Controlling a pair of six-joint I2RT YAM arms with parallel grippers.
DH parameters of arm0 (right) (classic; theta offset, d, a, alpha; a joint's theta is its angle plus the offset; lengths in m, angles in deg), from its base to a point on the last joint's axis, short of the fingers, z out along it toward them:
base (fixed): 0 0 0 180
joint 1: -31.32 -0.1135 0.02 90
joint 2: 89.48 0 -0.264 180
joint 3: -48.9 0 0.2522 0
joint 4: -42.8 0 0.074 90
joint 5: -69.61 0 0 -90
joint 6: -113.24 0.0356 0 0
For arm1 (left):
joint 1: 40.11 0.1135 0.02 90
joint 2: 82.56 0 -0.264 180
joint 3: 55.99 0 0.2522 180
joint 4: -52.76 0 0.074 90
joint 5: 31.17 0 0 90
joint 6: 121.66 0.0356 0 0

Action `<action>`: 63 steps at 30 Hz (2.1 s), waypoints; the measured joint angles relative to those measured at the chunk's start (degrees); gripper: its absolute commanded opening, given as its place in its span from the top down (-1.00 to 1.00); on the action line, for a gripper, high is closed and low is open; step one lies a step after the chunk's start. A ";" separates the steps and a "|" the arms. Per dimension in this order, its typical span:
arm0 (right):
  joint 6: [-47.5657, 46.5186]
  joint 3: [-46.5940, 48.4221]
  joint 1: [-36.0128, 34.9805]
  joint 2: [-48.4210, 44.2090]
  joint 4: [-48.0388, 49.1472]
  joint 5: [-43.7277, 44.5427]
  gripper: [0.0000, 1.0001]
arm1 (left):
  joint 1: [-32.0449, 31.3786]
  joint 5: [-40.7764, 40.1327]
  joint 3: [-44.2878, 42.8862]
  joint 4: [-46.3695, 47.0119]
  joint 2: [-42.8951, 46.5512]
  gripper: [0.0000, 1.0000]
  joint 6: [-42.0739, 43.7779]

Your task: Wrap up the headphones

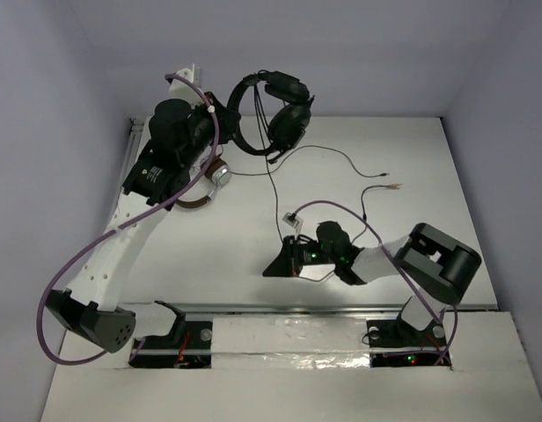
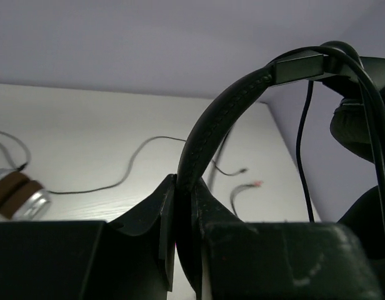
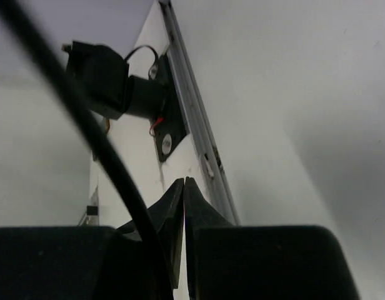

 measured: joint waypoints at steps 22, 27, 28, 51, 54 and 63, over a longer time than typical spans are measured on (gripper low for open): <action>-11.13 26.43 -19.58 -35.06 -74.40 27.19 1.00 | -7.61 -35.30 12.22 -9.42 -4.85 1.00 3.54; -15.93 36.70 -19.58 -35.06 -86.71 34.84 1.00 | -13.00 -38.97 15.06 -11.74 -7.08 1.00 5.25; -16.76 37.99 -19.58 -35.08 -88.35 36.39 1.00 | -13.70 -38.99 16.24 -12.13 -7.19 1.00 5.64; -35.21 42.03 3.56 -29.57 -85.35 58.69 0.95 | -19.23 -17.40 24.37 -15.13 3.56 1.00 16.28; -36.81 42.03 8.09 -25.44 -81.46 57.00 0.88 | -19.23 -14.16 25.05 -14.56 4.15 1.00 17.07; -34.12 34.07 14.84 -18.34 -70.25 38.10 0.90 | -19.12 -3.67 22.27 -14.56 5.99 1.00 17.31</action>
